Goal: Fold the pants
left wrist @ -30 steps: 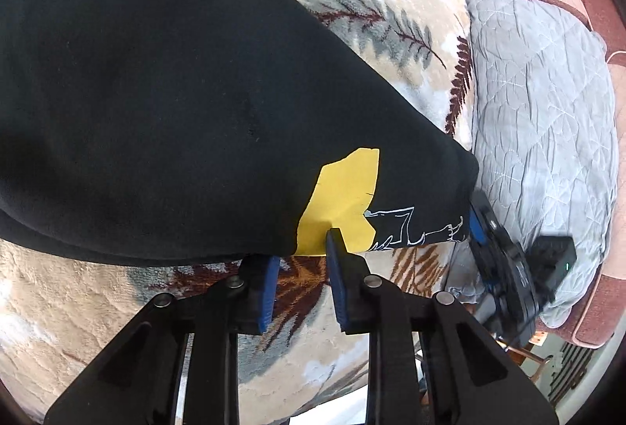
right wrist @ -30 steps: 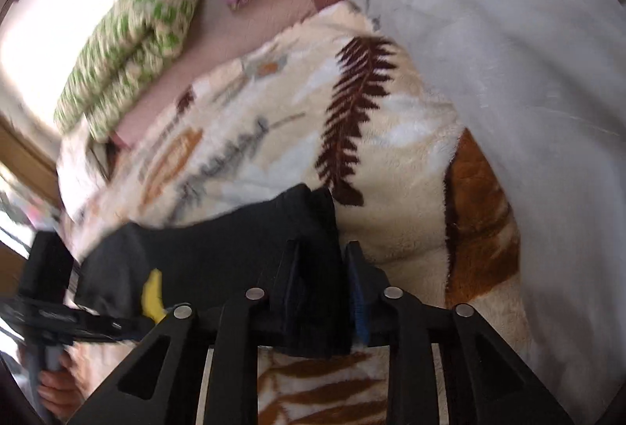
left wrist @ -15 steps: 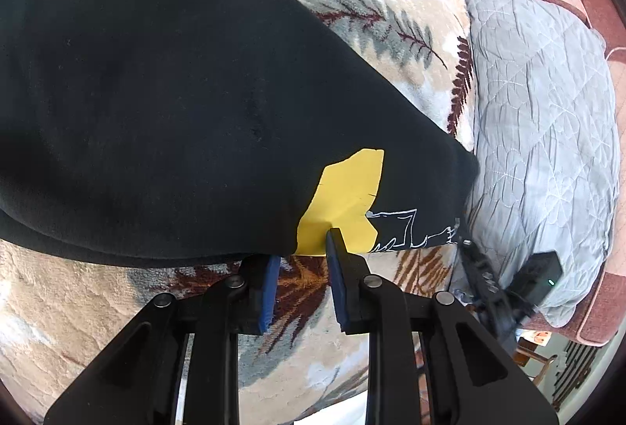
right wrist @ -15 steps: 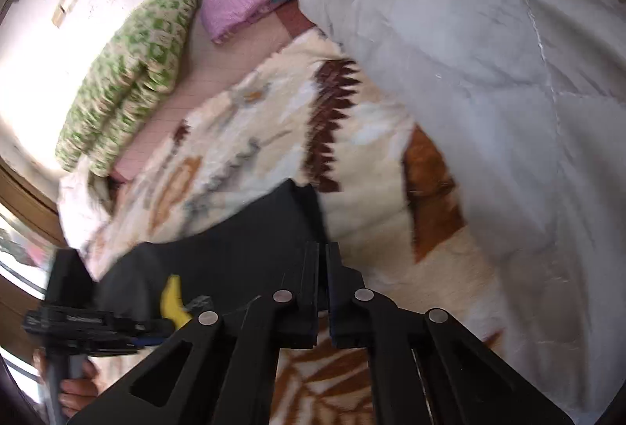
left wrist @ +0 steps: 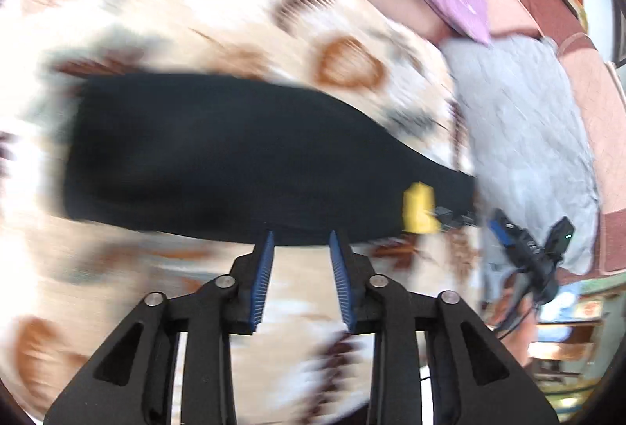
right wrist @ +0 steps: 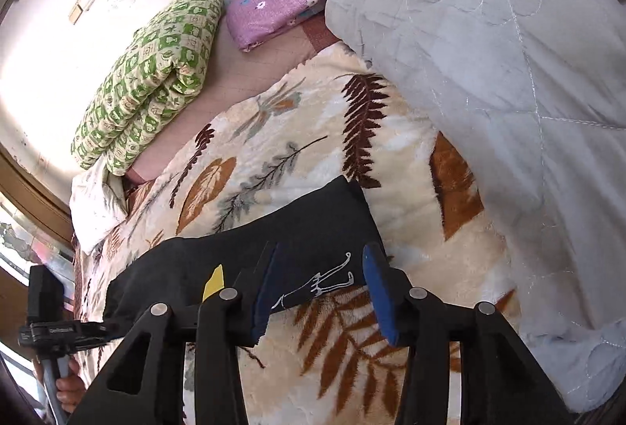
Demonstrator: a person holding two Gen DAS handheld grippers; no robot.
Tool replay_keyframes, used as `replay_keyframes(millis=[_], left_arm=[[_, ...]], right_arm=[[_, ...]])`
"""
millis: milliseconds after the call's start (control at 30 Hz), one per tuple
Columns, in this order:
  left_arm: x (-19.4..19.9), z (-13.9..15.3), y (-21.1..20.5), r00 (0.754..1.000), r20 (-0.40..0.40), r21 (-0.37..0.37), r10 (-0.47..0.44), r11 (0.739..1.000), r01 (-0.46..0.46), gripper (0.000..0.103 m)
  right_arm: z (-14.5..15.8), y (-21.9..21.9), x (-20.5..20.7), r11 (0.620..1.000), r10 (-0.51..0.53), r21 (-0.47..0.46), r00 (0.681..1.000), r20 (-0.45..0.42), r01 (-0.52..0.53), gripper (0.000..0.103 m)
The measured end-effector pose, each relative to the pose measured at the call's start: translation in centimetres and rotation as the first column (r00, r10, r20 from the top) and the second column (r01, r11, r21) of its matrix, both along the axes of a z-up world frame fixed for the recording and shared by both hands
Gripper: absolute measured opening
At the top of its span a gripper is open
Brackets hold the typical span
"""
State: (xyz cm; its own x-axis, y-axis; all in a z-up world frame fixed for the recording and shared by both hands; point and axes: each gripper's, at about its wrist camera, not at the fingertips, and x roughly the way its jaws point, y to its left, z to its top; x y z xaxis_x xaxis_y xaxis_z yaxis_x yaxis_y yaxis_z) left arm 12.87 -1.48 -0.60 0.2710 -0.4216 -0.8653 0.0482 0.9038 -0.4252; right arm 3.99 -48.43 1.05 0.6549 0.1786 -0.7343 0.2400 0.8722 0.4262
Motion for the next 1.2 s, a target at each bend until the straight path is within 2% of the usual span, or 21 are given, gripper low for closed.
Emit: replay_keyframes(millis=[67, 133, 200, 300, 433, 700, 933, 1033, 1067, 1100, 1133, 1167, 1200], left_arm=[[0.0, 0.4, 4.1, 0.998, 0.033, 0.078, 0.049, 0.996, -0.052, 0.044], [0.0, 0.1, 7.5, 0.996, 0.024, 0.095, 0.088, 0.991, -0.09, 0.046], [0.3, -0.7, 9.9, 0.993, -0.018, 0.041, 0.121, 0.992, -0.12, 0.046], [0.5, -2.6, 12.3, 0.979, -0.089, -0.062, 0.186, 0.979, -0.192, 0.046], [0.8, -4.7, 12.4, 0.966, -0.173, -0.167, 0.195, 0.96, -0.224, 0.046], [1.4, -6.8, 11.7, 0.927, -0.268, -0.275, 0.262, 0.901, -0.335, 0.045], [2.3, -7.4, 11.1, 0.919, -0.295, -0.245, 0.263, 0.909, -0.339, 0.045], [2.7, -7.9, 11.2, 0.905, -0.328, -0.252, 0.272, 0.898, -0.361, 0.045], [2.8, -8.1, 11.3, 0.899, -0.339, -0.252, 0.277, 0.894, -0.371, 0.042], [2.9, -8.2, 11.4, 0.892, -0.346, -0.237, 0.29, 0.893, -0.383, 0.027], [3.0, -8.3, 11.6, 0.889, -0.349, -0.223, 0.295, 0.895, -0.385, 0.018], [3.3, -8.3, 11.7, 0.888, -0.353, -0.217, 0.296, 0.897, -0.385, 0.017], [3.4, -8.1, 12.0, 0.885, -0.35, -0.216, 0.308, 0.892, -0.396, 0.013]], right_arm=[[-0.3, -0.1, 0.5, 1.0, -0.019, -0.004, 0.999, -0.034, 0.019, 0.049], [-0.8, -0.5, 0.8, 0.999, -0.042, -0.007, 0.996, -0.072, 0.041, 0.051], [-1.5, -0.8, 0.8, 0.998, -0.064, 0.015, 0.993, -0.1, 0.066, 0.051], [-2.6, -1.2, 0.9, 0.993, -0.091, 0.059, 0.988, -0.121, 0.099, 0.051], [-3.6, -1.4, 1.1, 0.988, -0.113, 0.09, 0.983, -0.143, 0.127, 0.051], [-4.0, -1.3, 1.2, 0.984, -0.116, 0.116, 0.978, -0.172, 0.137, 0.054], [-4.8, -1.1, 1.4, 0.973, -0.097, 0.183, 0.97, -0.221, 0.139, 0.057], [-4.9, -0.7, 1.8, 0.973, -0.096, 0.183, 0.97, -0.222, 0.138, 0.057], [-5.0, -0.6, 2.0, 0.974, -0.103, 0.176, 0.969, -0.224, 0.145, 0.057], [-5.1, -0.7, 2.1, 0.973, -0.114, 0.173, 0.968, -0.224, 0.154, 0.057], [-5.3, -0.7, 2.3, 0.97, -0.122, 0.179, 0.967, -0.223, 0.164, 0.051], [-5.5, -0.8, 2.4, 0.969, -0.129, 0.18, 0.965, -0.23, 0.172, 0.045], [-5.5, -0.8, 2.5, 0.97, -0.137, 0.166, 0.963, -0.231, 0.178, 0.021]])
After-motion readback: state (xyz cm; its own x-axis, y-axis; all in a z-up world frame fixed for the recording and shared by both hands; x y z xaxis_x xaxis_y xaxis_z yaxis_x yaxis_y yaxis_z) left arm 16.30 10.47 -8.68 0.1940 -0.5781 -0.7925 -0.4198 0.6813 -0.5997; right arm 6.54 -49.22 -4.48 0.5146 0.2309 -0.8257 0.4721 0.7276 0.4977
